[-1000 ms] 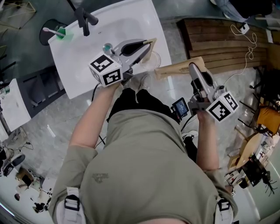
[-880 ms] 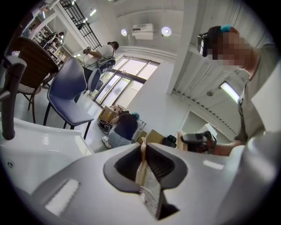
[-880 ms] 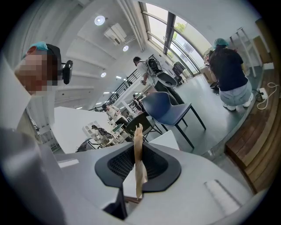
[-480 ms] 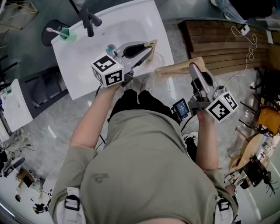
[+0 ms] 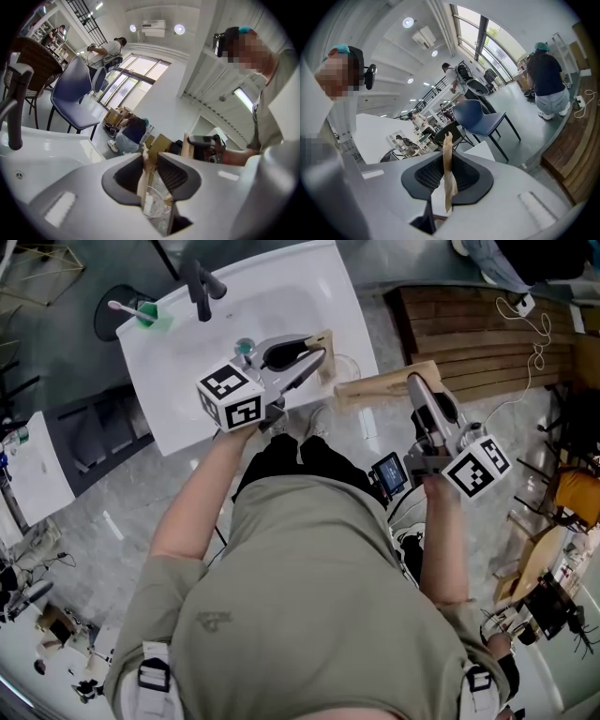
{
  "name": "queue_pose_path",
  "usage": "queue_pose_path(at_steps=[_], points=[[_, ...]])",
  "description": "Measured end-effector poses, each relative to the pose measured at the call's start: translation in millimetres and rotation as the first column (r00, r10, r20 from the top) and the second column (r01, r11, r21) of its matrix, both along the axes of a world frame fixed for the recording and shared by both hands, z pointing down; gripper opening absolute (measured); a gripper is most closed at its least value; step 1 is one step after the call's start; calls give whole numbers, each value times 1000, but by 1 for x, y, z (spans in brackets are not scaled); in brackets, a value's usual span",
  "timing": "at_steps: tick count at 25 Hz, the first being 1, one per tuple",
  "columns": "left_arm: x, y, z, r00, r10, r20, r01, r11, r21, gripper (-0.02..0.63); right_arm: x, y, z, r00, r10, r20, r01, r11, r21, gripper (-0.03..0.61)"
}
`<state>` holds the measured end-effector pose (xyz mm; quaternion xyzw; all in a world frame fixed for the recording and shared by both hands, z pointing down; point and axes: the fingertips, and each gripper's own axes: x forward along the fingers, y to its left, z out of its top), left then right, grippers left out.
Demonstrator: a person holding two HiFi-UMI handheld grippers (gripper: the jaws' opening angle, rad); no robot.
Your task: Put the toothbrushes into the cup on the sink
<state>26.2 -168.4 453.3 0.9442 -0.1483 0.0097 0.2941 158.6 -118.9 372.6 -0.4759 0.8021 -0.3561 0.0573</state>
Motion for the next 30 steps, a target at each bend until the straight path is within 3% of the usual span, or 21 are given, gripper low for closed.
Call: queue_pose_path(at_steps=[18, 25, 30], points=[[-48, 25, -14, 1000, 16, 5, -16, 1000, -13, 72, -16, -2, -33, 996, 42, -73, -36, 996, 82, 54], [-70, 35, -15, 1000, 8, 18, -8, 1000, -26, 71, -19, 0, -33, 985, 63, -161, -45, 993, 110, 54], [-81, 39, -20, 1000, -2, 21, 3, 1000, -28, 71, -24, -1, -33, 958, 55, -282, -16, 990, 137, 54]])
